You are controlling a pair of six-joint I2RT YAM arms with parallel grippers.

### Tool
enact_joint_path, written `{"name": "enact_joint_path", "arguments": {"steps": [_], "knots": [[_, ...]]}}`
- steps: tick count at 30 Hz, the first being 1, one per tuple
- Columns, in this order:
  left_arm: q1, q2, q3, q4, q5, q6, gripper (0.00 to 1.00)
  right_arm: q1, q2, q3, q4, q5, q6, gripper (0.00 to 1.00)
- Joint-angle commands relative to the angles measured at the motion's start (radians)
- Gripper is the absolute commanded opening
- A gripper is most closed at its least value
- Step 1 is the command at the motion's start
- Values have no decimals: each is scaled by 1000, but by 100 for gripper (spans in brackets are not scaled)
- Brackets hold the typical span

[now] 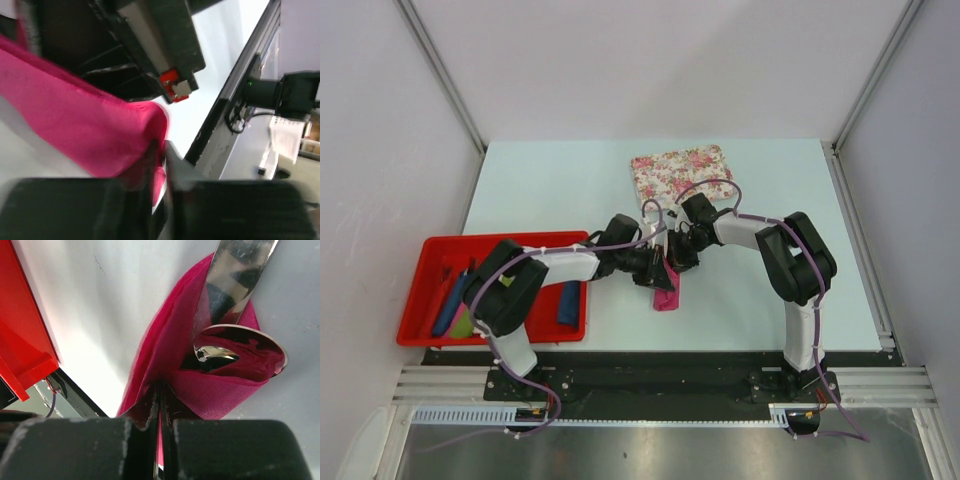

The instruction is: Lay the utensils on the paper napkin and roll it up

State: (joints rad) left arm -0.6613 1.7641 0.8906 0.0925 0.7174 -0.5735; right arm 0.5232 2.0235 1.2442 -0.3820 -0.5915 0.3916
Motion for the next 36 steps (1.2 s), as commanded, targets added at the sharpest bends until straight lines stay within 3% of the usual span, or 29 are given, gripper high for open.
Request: {"name": "enact_joint_path", "arguments": {"steps": [1, 2, 5, 8, 27, 36], "knots": [[54, -104, -47, -25, -58, -6, 27, 18, 81, -26, 54, 142, -34, 0], [75, -129, -64, -46, -93, -2, 31, 17, 81, -26, 54, 142, -36, 0], [104, -153, -87, -143, -153, 26, 76, 14, 83, -26, 57, 139, -36, 0], [118, -149, -85, -178, -168, 47, 84, 15, 84, -25, 58, 136, -36, 0], [167, -236, -124, -178, -107, 18, 83, 12, 84, -25, 65, 134, -27, 0], [170, -137, -128, -175, -82, 9, 63, 14, 90, -20, 69, 131, -20, 0]]}}
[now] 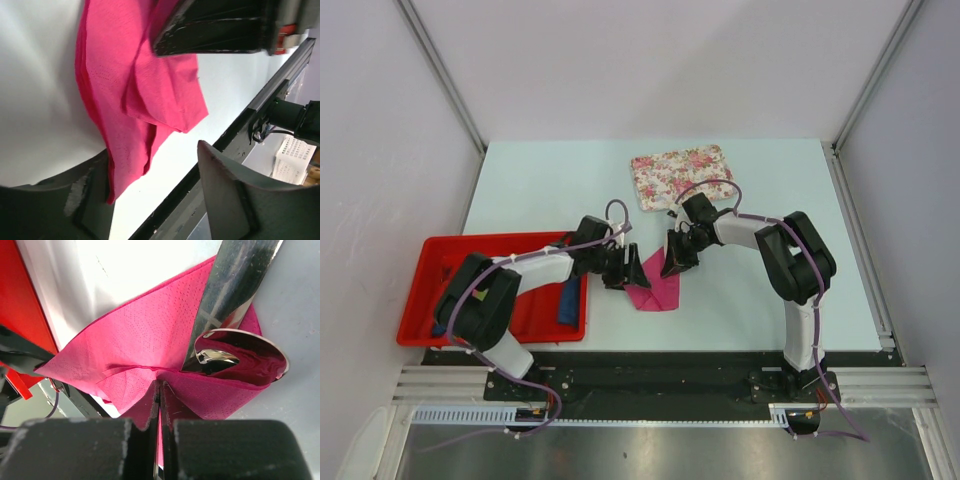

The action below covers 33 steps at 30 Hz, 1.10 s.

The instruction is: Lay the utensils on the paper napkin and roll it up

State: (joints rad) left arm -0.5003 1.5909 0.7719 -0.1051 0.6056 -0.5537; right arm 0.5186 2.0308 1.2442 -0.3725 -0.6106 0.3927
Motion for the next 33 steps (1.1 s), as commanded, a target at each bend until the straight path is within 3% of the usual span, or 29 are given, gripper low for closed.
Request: {"name": "enact_joint_path", "arguments": {"steps": [1, 3, 4, 7, 10, 22, 33], "knots": [[9, 38, -8, 34, 37, -18, 54, 18, 82, -20, 60, 150, -22, 0], [9, 29, 6, 50, 45, -25, 43, 18, 80, -22, 60, 150, -20, 0], [9, 27, 19, 54, 43, -28, 30, 20, 80, -23, 60, 150, -18, 0], [8, 12, 46, 65, 36, -41, 10, 20, 80, -26, 60, 152, -22, 0], [-16, 12, 73, 82, 62, -54, 2, 20, 82, -26, 61, 153, -25, 0], [-138, 173, 121, 208, 122, -66, 0, 20, 89, -22, 67, 152, -18, 0], [-104, 333, 155, 134, 43, -78, 0, 17, 33, -11, 47, 108, 15, 0]]}}
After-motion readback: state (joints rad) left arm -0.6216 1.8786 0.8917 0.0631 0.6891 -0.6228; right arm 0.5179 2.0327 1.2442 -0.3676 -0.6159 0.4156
